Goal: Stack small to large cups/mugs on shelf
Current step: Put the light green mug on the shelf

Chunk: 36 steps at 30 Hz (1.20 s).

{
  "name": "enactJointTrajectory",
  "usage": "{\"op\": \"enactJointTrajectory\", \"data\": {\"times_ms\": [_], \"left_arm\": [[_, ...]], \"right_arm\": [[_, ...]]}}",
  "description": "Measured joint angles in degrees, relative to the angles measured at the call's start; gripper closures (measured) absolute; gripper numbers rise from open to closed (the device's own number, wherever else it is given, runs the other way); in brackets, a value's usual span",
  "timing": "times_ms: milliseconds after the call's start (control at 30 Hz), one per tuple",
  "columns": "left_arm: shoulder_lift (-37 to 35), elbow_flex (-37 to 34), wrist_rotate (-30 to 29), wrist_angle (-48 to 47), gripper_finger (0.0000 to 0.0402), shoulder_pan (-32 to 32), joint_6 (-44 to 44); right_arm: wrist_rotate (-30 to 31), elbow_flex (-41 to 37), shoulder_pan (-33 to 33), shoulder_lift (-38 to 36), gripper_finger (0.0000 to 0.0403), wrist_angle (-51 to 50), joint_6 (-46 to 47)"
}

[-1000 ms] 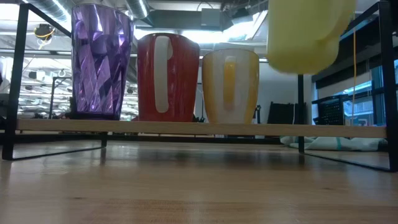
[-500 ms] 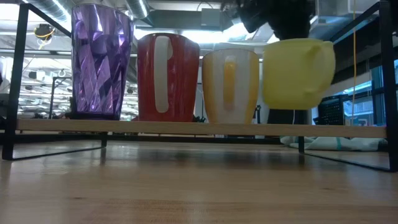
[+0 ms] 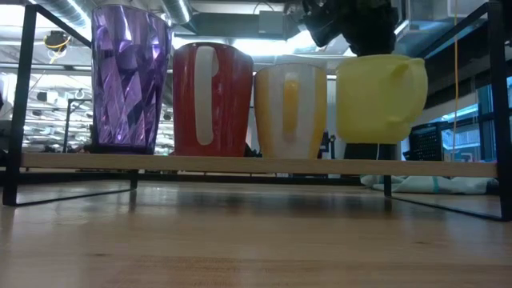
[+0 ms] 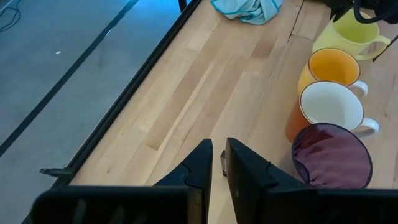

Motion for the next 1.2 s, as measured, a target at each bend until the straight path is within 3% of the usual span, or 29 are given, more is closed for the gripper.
{"op": "enactJointTrajectory", "data": {"times_ms": [433, 867, 967, 1100, 1200], "left_arm": [[0.0, 0.0, 0.0, 0.0, 0.0360, 0.0, 0.0], [0.0, 0.0, 0.0, 0.0, 0.0360, 0.0, 0.0], [0.0, 0.0, 0.0, 0.0, 0.0360, 0.0, 0.0], [0.0, 0.0, -0.1, 0.0, 0.0360, 0.0, 0.0], [0.0, 0.0, -0.2, 0.1, 0.0360, 0.0, 0.0]], "right_arm": [[1.3, 0.0, 0.0, 0.0, 0.0336, 0.7, 2.8], [2.8, 0.9, 0.0, -0.7, 0.0332, 0.6, 5.6], [5.2, 3.4, -0.1, -1.7, 0.0344, 0.4, 6.9], [6.4, 4.7, -3.1, -1.8, 0.0394, 0.2, 5.8], [4.8, 4.0, -6.6, -1.2, 0.0395, 0.9, 5.6]]}}
